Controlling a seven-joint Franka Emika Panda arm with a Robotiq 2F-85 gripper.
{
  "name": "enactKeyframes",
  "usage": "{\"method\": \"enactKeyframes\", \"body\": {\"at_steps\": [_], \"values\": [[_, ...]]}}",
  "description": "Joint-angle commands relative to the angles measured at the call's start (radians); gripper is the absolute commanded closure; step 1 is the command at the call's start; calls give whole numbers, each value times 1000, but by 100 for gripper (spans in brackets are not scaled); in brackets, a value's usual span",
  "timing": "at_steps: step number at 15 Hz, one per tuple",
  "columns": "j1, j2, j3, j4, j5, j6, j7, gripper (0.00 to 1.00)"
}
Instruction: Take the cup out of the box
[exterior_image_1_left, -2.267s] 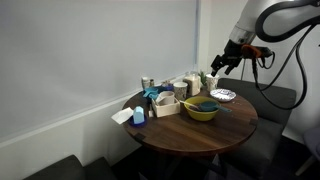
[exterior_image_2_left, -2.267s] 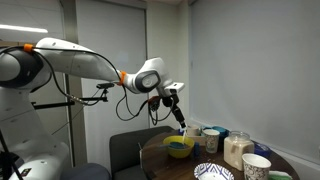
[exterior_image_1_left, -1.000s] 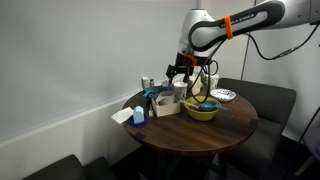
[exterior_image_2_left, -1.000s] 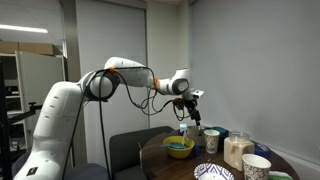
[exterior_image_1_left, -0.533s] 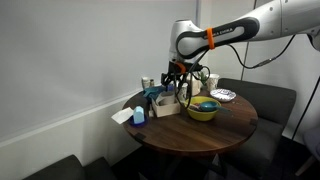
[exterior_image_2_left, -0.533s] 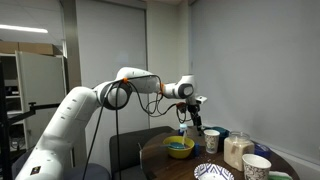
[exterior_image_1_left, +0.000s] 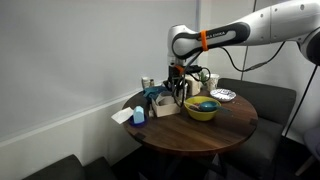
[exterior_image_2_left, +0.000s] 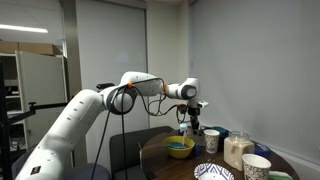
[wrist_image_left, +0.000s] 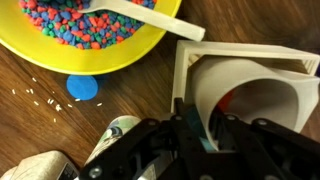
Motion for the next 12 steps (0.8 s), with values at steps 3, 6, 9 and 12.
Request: {"method": "enactKeyframes", "body": {"at_steps": [3,6,9,12], "values": [[10,40,-4,102,54,-35,-3,100],[3,-20,20,88,45,-13,-7,99],[1,-108,46,61,52,19,-48,99],[8,-147,101,57,82,-25,-149,99]]}}
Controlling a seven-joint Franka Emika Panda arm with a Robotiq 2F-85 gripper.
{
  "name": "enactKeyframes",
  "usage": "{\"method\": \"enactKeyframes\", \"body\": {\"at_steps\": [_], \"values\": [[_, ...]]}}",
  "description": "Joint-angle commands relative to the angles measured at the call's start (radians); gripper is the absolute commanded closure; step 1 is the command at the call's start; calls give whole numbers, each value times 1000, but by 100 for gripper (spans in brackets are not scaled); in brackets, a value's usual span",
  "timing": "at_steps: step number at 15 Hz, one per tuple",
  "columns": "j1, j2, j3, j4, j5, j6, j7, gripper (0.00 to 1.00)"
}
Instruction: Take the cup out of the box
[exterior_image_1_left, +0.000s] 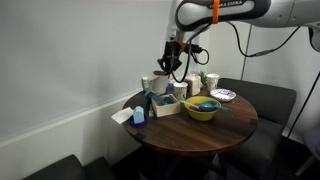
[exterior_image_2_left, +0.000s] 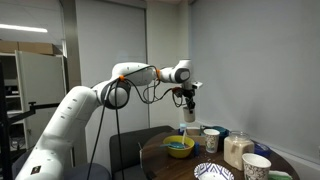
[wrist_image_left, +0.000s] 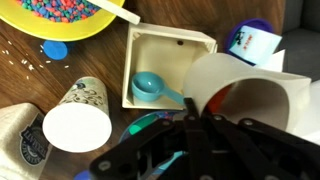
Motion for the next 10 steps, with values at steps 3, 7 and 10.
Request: {"method": "enactKeyframes", "body": {"at_steps": [3,7,10], "values": [[19,-57,87,-54,41,-87,-135,99],[14,-122,104,-192,49,-37,-127,99],[8,-210,106,-348,73,75,-89,99]]}}
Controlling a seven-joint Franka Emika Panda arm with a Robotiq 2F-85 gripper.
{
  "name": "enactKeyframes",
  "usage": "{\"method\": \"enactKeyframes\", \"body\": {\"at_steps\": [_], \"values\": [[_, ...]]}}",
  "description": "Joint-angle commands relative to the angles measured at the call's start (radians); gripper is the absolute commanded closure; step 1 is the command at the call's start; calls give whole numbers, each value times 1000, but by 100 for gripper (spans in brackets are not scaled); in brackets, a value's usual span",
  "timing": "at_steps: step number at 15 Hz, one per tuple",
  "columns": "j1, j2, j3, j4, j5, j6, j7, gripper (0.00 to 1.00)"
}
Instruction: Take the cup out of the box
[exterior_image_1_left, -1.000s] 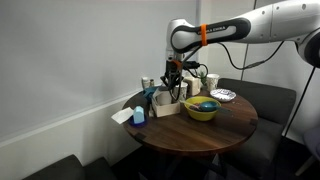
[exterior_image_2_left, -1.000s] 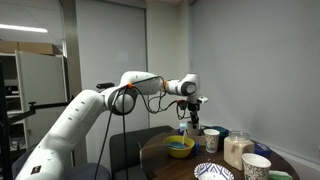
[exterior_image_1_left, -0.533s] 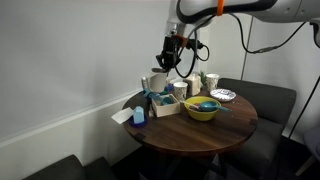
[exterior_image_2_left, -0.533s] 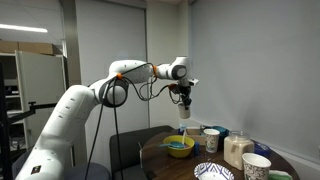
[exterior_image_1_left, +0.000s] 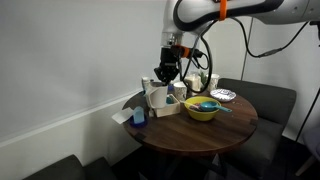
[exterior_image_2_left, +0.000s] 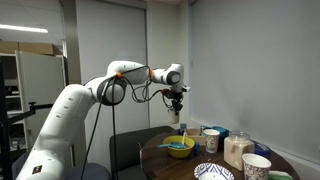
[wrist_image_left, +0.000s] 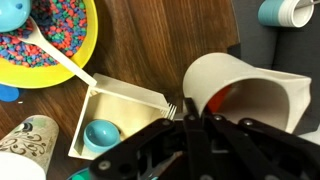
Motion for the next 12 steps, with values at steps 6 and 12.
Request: {"method": "enactKeyframes", "body": {"at_steps": [6,12], "values": [[12,-282,-27,-484,129,333,128,99],[14,-444,-49,-745,35,458,294,99]]}}
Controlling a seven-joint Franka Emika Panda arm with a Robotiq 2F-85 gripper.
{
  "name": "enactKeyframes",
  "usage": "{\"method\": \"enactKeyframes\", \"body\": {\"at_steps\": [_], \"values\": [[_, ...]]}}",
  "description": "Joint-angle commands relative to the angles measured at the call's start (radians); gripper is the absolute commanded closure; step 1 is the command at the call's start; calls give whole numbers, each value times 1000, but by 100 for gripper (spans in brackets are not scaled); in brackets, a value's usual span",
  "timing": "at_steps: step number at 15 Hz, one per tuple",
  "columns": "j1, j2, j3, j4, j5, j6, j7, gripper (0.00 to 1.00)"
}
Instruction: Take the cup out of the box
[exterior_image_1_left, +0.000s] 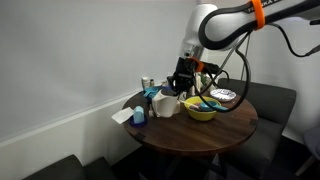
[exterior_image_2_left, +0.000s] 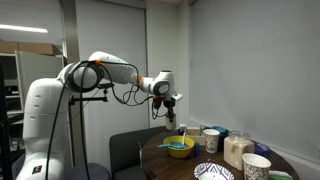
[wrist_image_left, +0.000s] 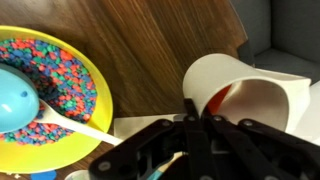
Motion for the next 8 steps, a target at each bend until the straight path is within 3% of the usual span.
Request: {"method": "enactKeyframes", "body": {"at_steps": [1,5,8], "values": [[10,-146,-13,-152,-84,7,83,99],[-6,-189,2,-151,-231,-149,156,99],[-9,-159,0,-139,-139,-110,97,99]]}}
